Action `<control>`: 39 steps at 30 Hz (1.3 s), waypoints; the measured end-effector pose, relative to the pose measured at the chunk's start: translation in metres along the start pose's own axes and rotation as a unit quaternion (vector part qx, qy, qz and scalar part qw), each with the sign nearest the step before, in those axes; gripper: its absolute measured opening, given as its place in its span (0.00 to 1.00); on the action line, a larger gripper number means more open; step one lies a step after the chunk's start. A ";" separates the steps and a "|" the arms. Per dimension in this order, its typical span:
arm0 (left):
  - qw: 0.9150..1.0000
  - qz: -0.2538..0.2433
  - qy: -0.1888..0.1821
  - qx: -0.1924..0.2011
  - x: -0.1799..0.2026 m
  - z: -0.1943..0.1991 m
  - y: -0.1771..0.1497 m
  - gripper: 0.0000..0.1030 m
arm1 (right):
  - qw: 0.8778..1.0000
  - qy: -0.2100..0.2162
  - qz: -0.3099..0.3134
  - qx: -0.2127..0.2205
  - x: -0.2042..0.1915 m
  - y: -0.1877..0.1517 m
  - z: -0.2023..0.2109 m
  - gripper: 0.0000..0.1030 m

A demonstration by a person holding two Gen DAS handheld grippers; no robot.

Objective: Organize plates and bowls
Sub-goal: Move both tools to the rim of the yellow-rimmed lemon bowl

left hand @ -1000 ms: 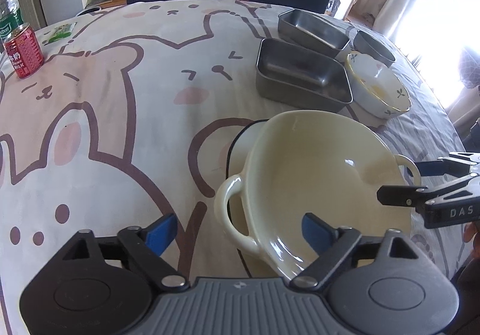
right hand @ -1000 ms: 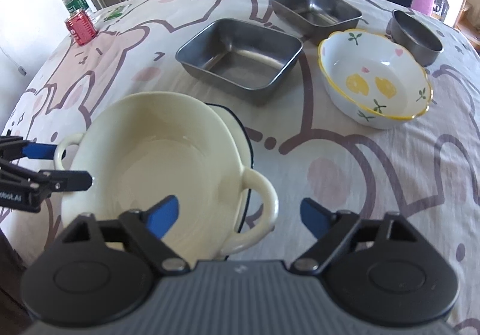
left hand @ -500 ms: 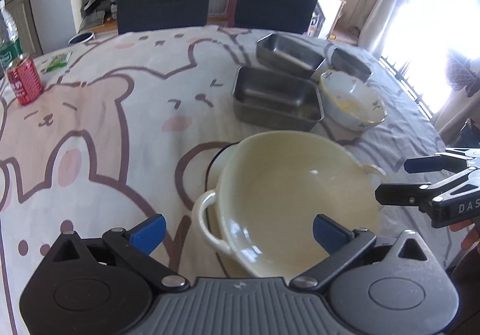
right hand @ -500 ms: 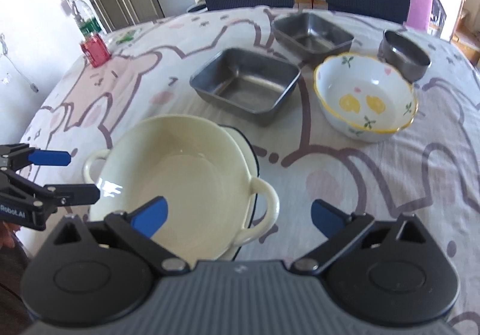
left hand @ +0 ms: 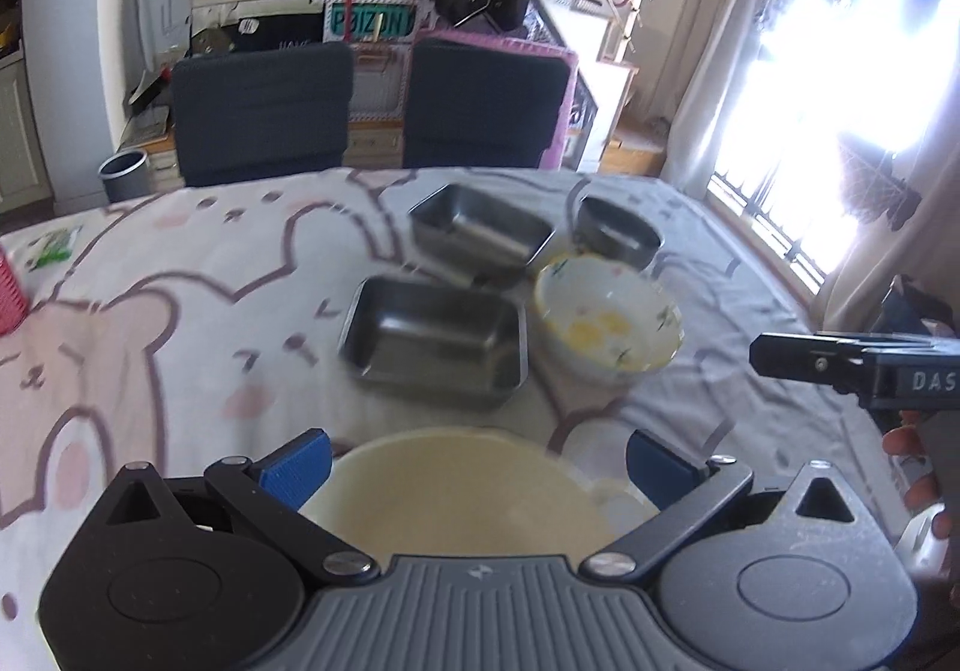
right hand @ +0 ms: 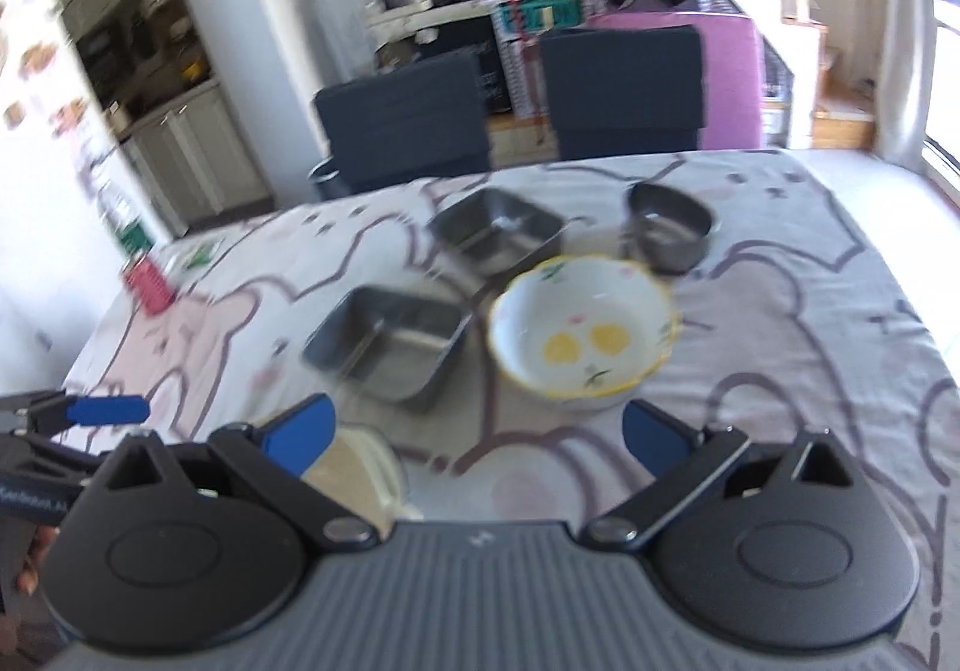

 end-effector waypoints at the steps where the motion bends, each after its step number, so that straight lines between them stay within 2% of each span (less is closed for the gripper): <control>1: 1.000 -0.002 -0.003 0.003 0.005 -0.005 0.004 1.00 | 1.000 -0.008 -0.006 0.004 0.007 0.003 -0.001 1.00; 12: 0.997 -0.033 -0.058 0.036 0.060 -0.062 0.056 0.98 | 0.995 -0.078 -0.058 0.003 0.061 0.015 -0.041 1.00; 15: 0.996 -0.026 -0.079 0.031 0.065 -0.083 0.066 0.85 | 0.993 -0.089 -0.077 0.003 0.071 0.017 -0.053 1.00; 20: 0.995 0.024 -0.097 0.011 0.056 -0.125 0.079 0.58 | 0.987 -0.105 -0.123 0.009 0.092 0.021 -0.069 1.00; 23: 0.995 0.040 -0.094 -0.007 0.046 -0.149 0.082 0.48 | 0.981 -0.102 -0.164 0.008 0.104 0.024 -0.079 1.00; 27: 0.996 0.035 -0.081 -0.026 0.035 -0.175 0.084 0.39 | 0.976 -0.091 -0.197 0.008 0.115 0.026 -0.091 0.99; 29: 0.996 0.037 -0.080 -0.032 0.030 -0.187 0.084 0.35 | 0.973 -0.100 -0.209 0.008 0.118 0.028 -0.094 0.94; 31: 0.996 0.037 -0.075 -0.037 0.027 -0.197 0.084 0.34 | 0.973 -0.087 -0.212 0.004 0.118 0.029 -0.099 0.73; 33: 0.996 0.033 -0.068 -0.042 0.025 -0.206 0.084 0.34 | 0.973 -0.076 -0.218 -0.010 0.117 0.028 -0.107 0.63; 39: 0.998 0.000 -0.028 -0.053 0.017 -0.223 0.082 0.33 | 0.976 -0.076 -0.196 -0.047 0.110 0.023 -0.126 0.40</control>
Point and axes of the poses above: each gripper's, at about its wrist camera, not at the fingertips, and z roughly against the way its jaws point, x to its right, y to its top, the point moved 8 cm from there along -z, roughly the way its jaws point, and after that the axes turned 6 degrees about -y, right-handed, at the moved point
